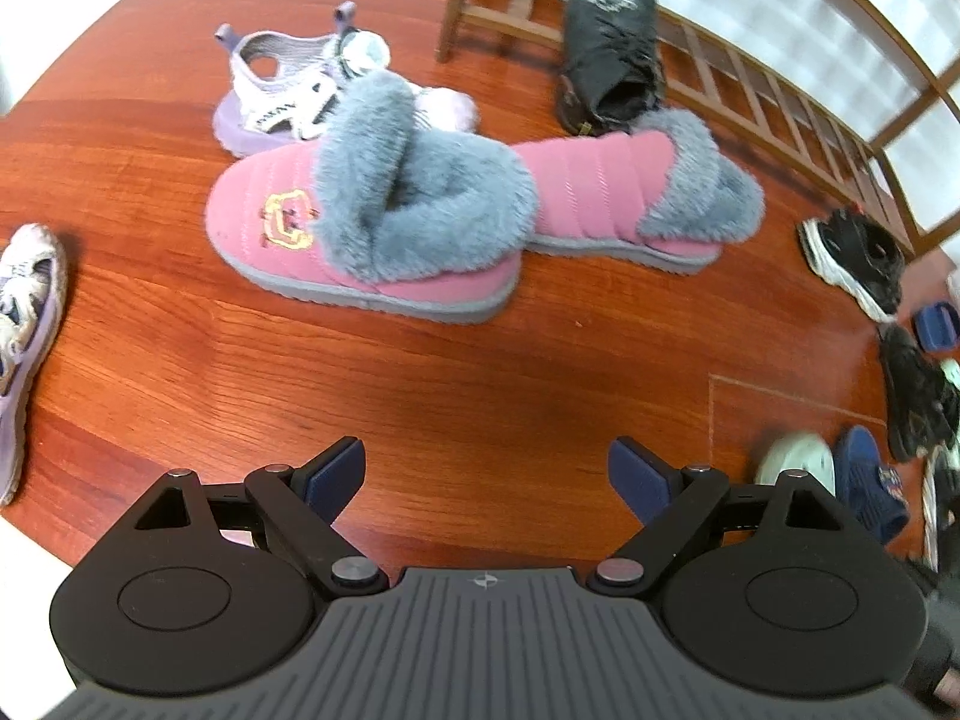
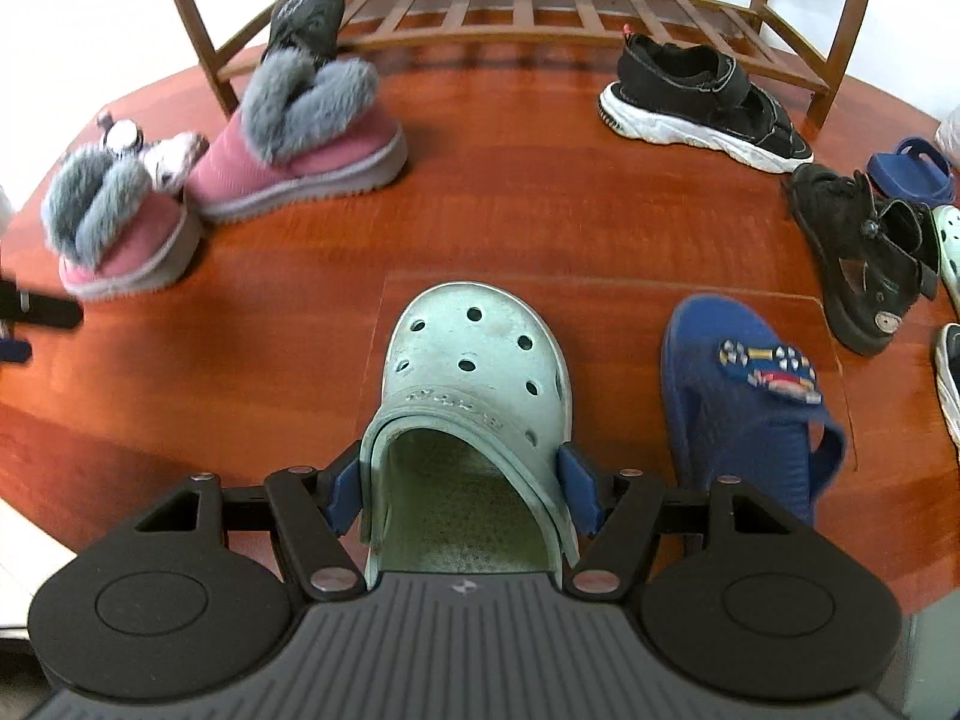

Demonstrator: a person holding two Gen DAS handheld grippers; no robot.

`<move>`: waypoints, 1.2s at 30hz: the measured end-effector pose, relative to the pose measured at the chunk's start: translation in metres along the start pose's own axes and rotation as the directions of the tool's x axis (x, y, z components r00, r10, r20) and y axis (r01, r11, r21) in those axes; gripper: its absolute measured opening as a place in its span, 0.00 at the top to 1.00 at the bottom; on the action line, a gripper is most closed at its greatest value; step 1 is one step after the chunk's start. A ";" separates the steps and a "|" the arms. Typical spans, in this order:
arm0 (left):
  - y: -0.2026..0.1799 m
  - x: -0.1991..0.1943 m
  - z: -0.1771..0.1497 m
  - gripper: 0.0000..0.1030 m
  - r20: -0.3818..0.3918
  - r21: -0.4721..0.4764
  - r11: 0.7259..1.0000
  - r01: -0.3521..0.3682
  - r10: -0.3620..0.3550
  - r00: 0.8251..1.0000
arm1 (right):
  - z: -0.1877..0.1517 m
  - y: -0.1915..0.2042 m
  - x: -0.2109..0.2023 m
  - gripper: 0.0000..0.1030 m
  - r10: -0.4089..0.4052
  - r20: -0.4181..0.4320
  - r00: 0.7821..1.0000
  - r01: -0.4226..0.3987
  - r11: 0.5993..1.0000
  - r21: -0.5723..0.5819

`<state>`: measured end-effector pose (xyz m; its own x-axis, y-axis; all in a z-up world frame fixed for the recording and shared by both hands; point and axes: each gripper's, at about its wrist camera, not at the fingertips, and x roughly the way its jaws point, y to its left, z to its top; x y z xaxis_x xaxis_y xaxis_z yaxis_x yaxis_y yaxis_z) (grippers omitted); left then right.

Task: Organize scattered shoes
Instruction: 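Set the clog beside the blue slipper with the right tool while the left tool grasps the pink fur slipper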

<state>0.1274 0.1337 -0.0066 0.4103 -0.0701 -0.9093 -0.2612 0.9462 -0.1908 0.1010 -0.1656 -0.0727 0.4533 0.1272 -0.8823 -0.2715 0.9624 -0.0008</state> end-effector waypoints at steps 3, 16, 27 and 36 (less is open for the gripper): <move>0.000 0.000 0.006 0.13 0.019 0.001 1.000 -0.014 0.014 1.000 | -0.012 0.007 -0.001 0.29 -0.011 -0.011 1.000 0.011 1.000 -0.005; -0.010 0.005 0.051 0.13 0.050 0.067 0.998 -0.014 0.011 0.999 | -0.007 0.009 -0.023 0.01 -0.024 0.038 0.999 0.026 0.999 -0.036; -0.024 0.031 0.081 0.41 0.034 0.142 0.990 -0.016 0.011 0.999 | -0.006 -0.030 -0.047 0.01 -0.020 0.063 0.998 0.013 0.993 0.120; -0.022 0.044 0.082 0.68 0.020 0.206 0.978 -0.028 0.024 1.000 | -0.017 -0.048 -0.051 0.01 -0.051 0.058 0.997 0.039 0.981 0.192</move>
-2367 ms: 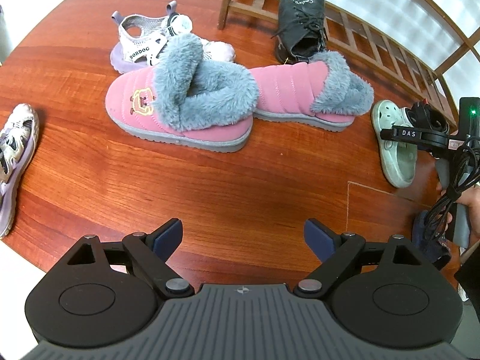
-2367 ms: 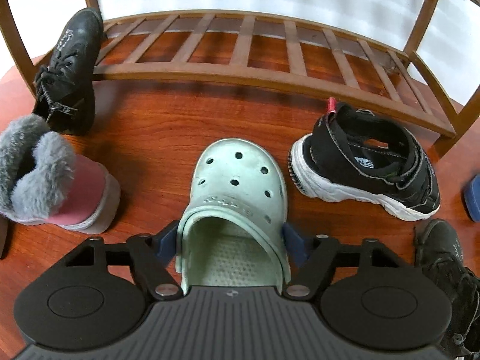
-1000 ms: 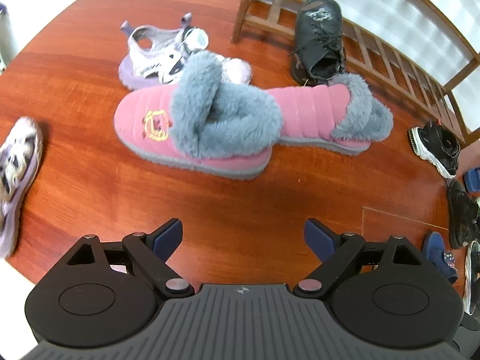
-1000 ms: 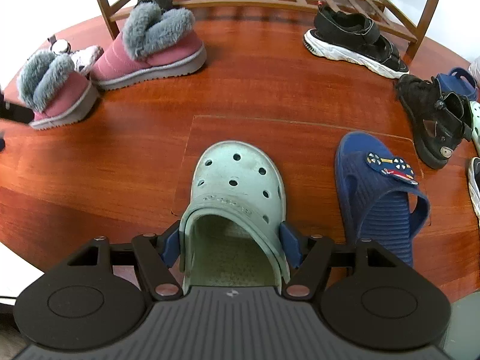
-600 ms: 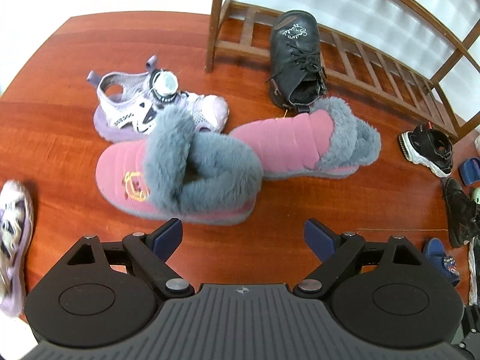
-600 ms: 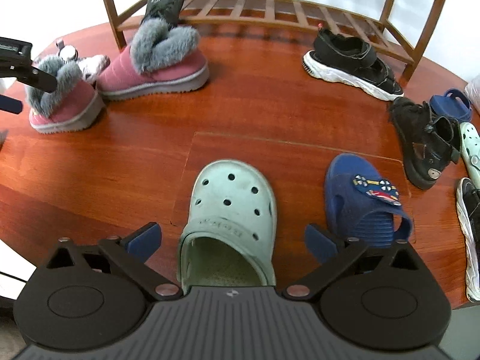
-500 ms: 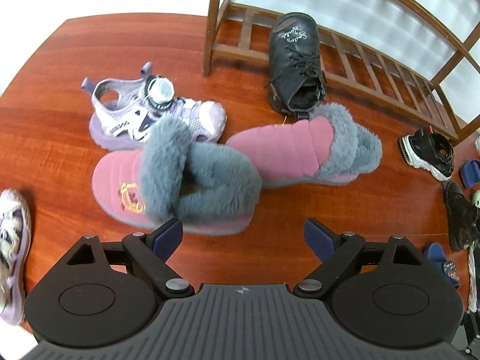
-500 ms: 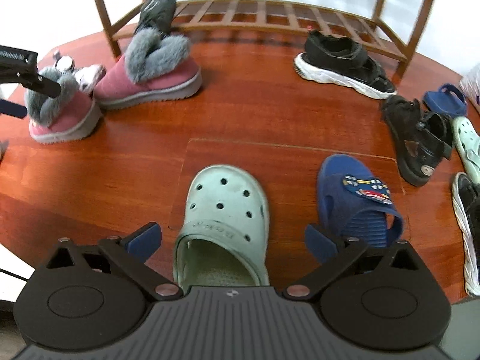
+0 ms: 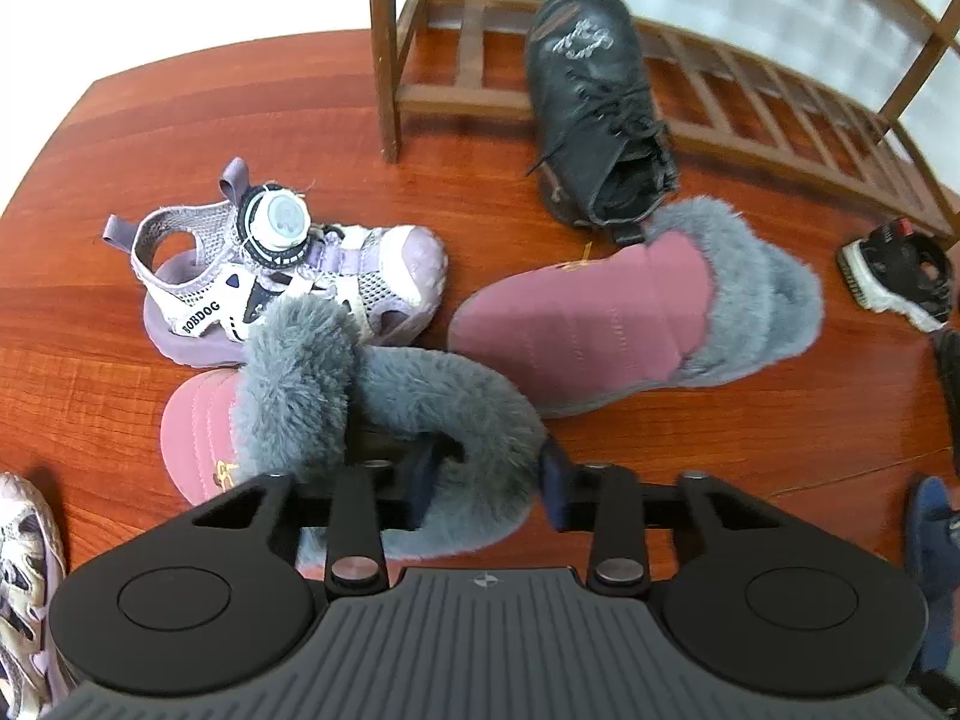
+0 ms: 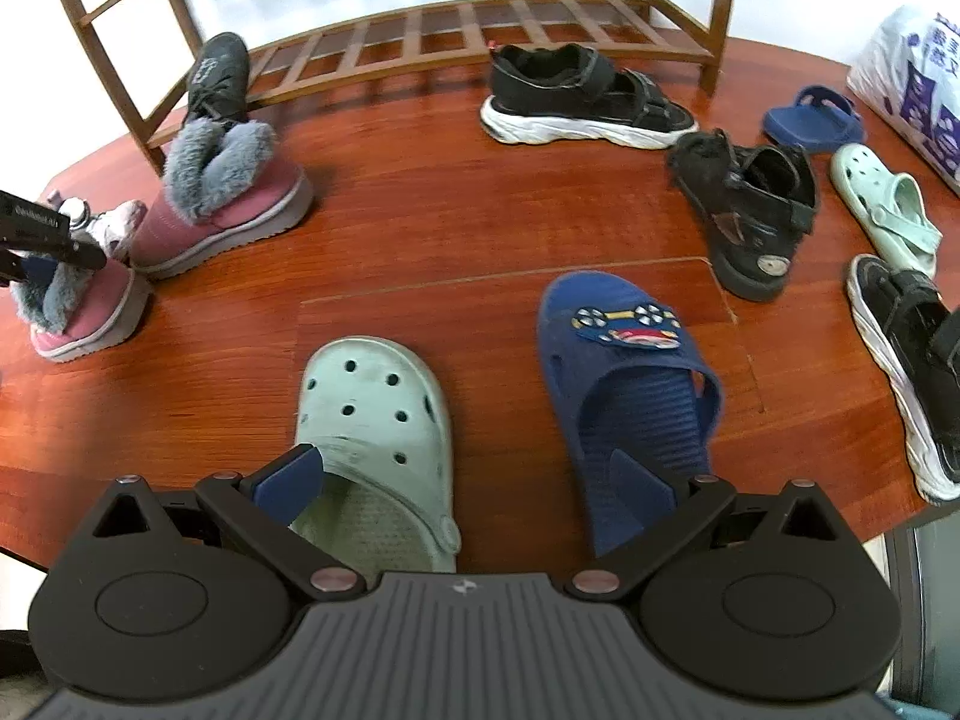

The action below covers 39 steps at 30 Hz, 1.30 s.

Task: Organize scattered shoes
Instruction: 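Set the clog beside the blue slipper with the right tool while the left tool grasps the pink fur slipper, then lift the pink fur slipper with the left tool and carry it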

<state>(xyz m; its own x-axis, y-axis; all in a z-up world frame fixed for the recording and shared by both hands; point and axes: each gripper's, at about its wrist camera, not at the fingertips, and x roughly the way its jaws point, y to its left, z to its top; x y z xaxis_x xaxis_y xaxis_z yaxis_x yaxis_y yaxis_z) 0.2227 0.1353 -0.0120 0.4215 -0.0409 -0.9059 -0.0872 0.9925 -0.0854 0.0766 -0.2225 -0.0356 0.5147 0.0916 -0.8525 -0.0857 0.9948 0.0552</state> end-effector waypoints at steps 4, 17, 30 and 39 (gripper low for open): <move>0.002 0.001 -0.003 0.72 -0.013 0.020 1.000 0.014 -0.014 1.000 | 0.002 -0.002 0.000 0.01 -0.005 0.001 1.000 0.005 1.000 0.003; 0.013 -0.016 -0.043 0.72 -0.118 0.141 0.984 0.113 -0.096 0.988 | 0.020 0.001 0.001 0.01 0.034 0.002 0.999 -0.034 0.999 -0.014; 0.034 -0.056 -0.088 0.69 -0.161 0.158 0.969 0.191 -0.166 0.973 | 0.024 0.027 0.009 0.01 0.084 -0.031 0.996 -0.086 0.992 -0.091; 0.049 -0.090 -0.110 0.31 -0.127 0.103 0.972 0.211 -0.197 0.972 | 0.026 0.044 0.014 0.01 0.112 -0.044 0.993 -0.117 0.984 -0.136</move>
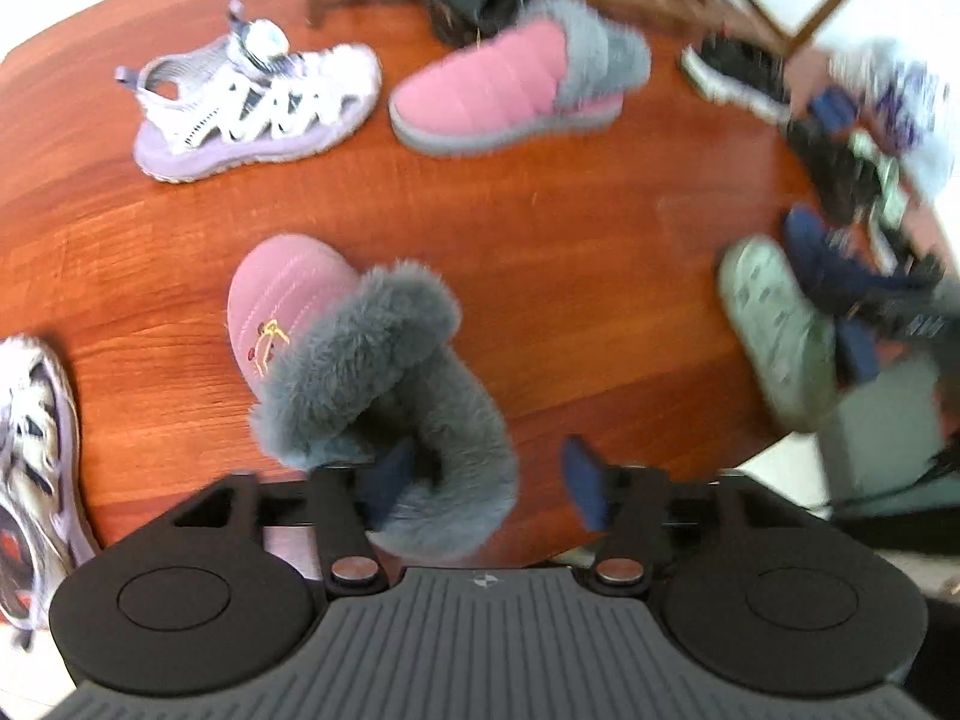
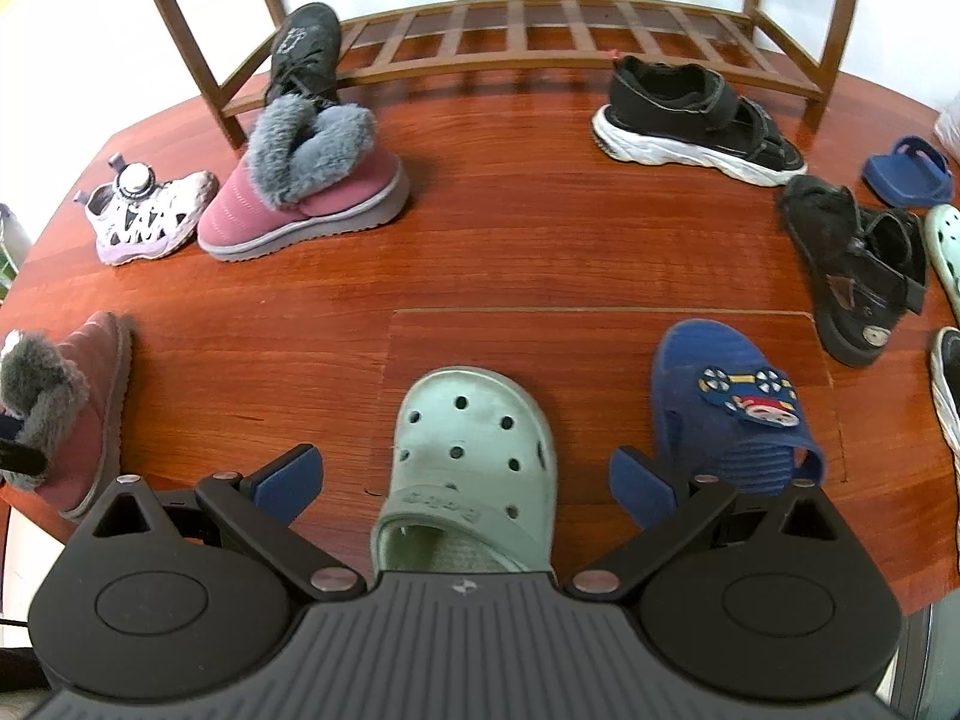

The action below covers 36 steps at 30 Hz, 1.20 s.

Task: Organize scattered shoes
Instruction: 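Lift the pink fur slipper with the left tool and carry it, then grasp the second pink fur slipper with the right tool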

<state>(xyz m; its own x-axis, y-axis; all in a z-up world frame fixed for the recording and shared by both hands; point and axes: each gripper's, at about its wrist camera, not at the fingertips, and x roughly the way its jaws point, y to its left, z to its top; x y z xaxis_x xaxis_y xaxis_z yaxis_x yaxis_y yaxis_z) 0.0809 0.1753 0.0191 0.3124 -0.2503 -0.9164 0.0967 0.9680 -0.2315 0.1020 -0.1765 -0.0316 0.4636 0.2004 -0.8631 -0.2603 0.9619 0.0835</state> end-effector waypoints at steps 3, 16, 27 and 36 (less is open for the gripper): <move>-0.005 -0.007 -0.003 0.28 0.030 -0.050 0.998 -0.045 0.047 0.998 | 0.001 0.003 0.001 0.01 0.007 0.000 1.000 -0.007 1.000 -0.009; 0.011 0.014 -0.008 0.26 0.012 -0.332 0.927 -0.176 0.191 0.981 | 0.003 0.005 0.002 0.01 0.015 0.000 1.000 -0.015 1.000 -0.024; 0.015 0.031 -0.013 0.36 0.005 -0.350 0.917 -0.193 0.208 0.978 | 0.007 0.008 0.000 0.01 0.012 0.016 1.000 -0.011 0.999 -0.040; 0.020 0.024 -0.020 0.39 0.006 -0.332 0.923 -0.196 0.210 0.978 | 0.041 0.024 0.002 0.01 0.033 0.069 0.997 -0.026 0.995 -0.099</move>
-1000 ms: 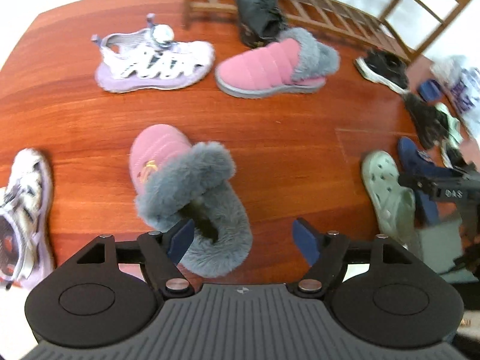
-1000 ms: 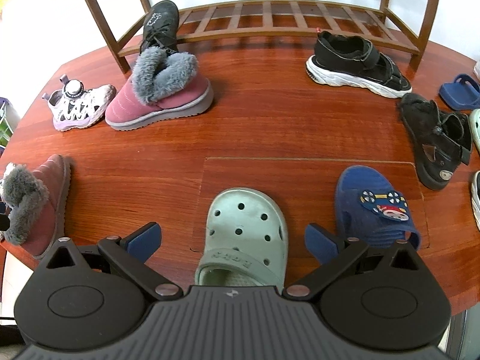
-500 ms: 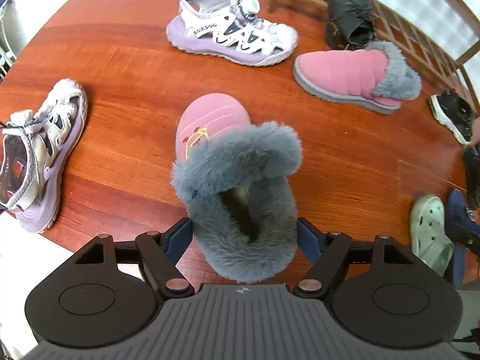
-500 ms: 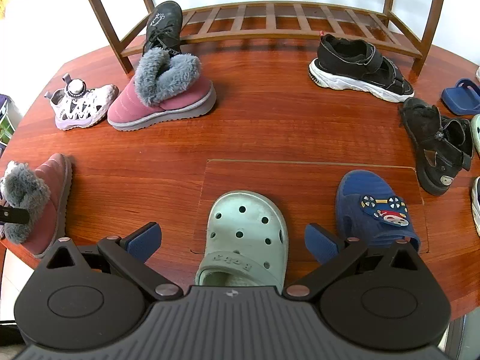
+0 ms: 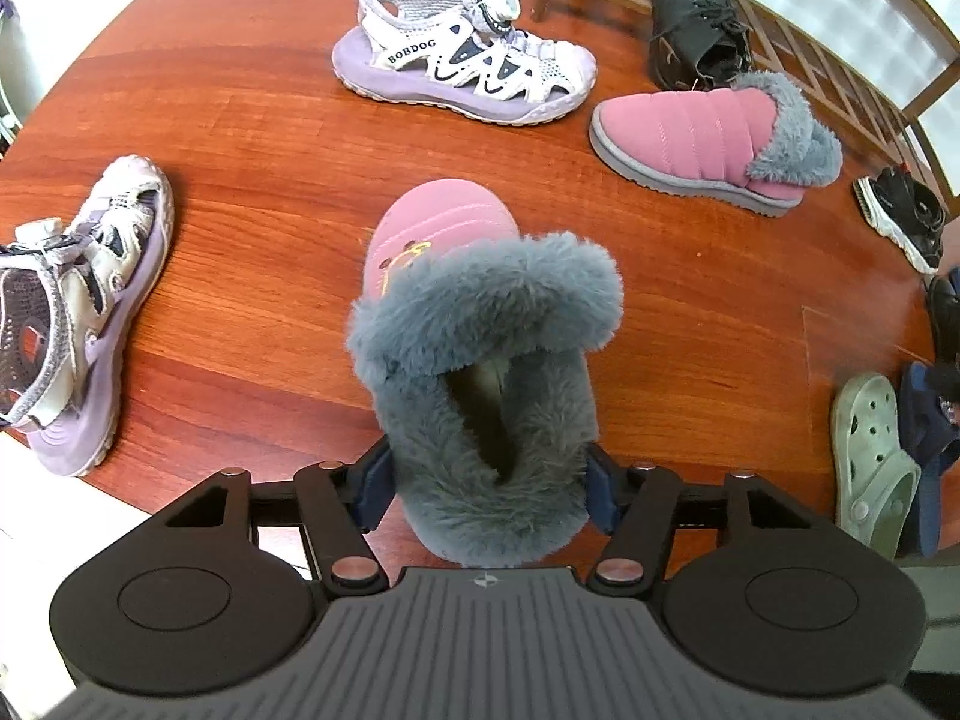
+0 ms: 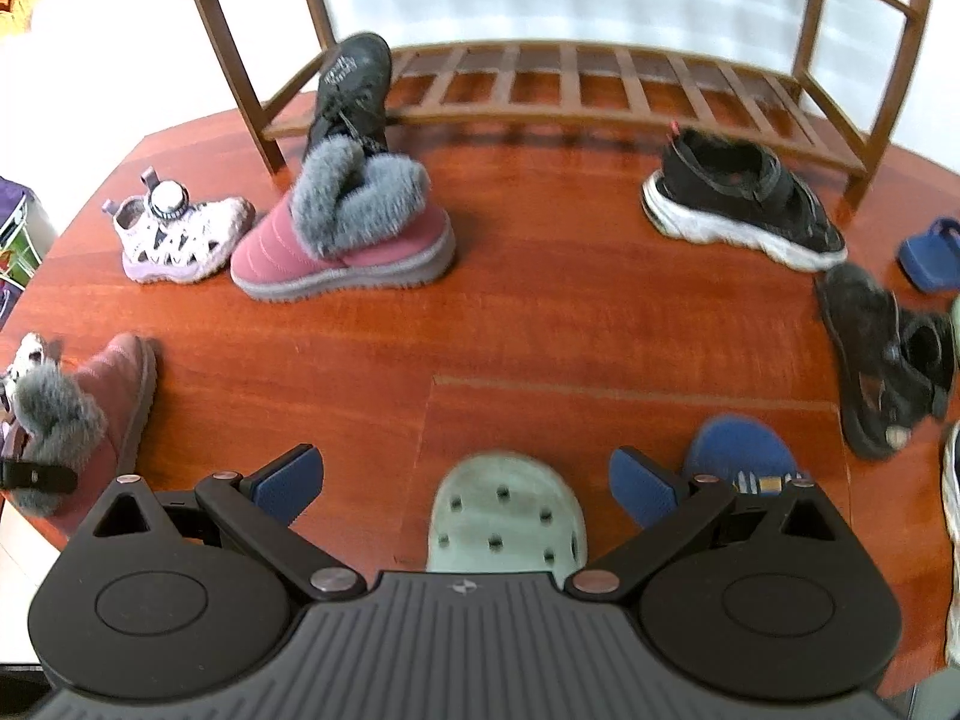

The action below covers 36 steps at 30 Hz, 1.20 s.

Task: Organize scattered shoes
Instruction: 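Grasp the second pink fur slipper with the right tool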

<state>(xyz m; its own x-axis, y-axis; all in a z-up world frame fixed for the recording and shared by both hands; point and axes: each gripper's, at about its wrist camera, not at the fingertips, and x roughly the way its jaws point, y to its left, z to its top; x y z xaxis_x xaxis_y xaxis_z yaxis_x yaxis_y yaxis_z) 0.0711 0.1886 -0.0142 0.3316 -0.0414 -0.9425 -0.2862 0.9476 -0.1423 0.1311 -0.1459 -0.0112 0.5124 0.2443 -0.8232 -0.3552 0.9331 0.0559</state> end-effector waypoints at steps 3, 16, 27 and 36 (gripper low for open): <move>0.004 -0.001 -0.002 0.39 0.001 -0.007 1.000 -0.001 0.001 1.000 | 0.015 0.005 0.004 0.01 0.007 0.017 1.000 -0.007 1.000 -0.018; 0.011 -0.006 -0.009 0.37 0.021 -0.024 1.000 -0.013 0.014 1.000 | 0.097 0.028 0.059 0.19 0.078 0.042 0.996 -0.076 0.996 -0.036; 0.010 -0.004 -0.011 0.37 0.036 -0.033 0.999 -0.017 0.018 0.999 | 0.117 0.039 0.098 0.41 0.072 -0.003 0.997 -0.072 0.997 -0.011; 0.014 -0.004 -0.011 0.37 0.035 -0.048 0.999 0.000 0.002 0.999 | 0.121 0.048 0.114 0.71 0.082 -0.043 0.996 -0.082 0.997 0.010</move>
<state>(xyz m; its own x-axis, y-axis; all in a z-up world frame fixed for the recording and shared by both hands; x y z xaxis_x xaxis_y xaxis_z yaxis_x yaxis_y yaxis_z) 0.0557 0.1988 -0.0156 0.3623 -0.0284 -0.9316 -0.3287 0.9314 -0.1562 0.2675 -0.0416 -0.0342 0.4470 0.3084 -0.8397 -0.3880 0.9126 0.1287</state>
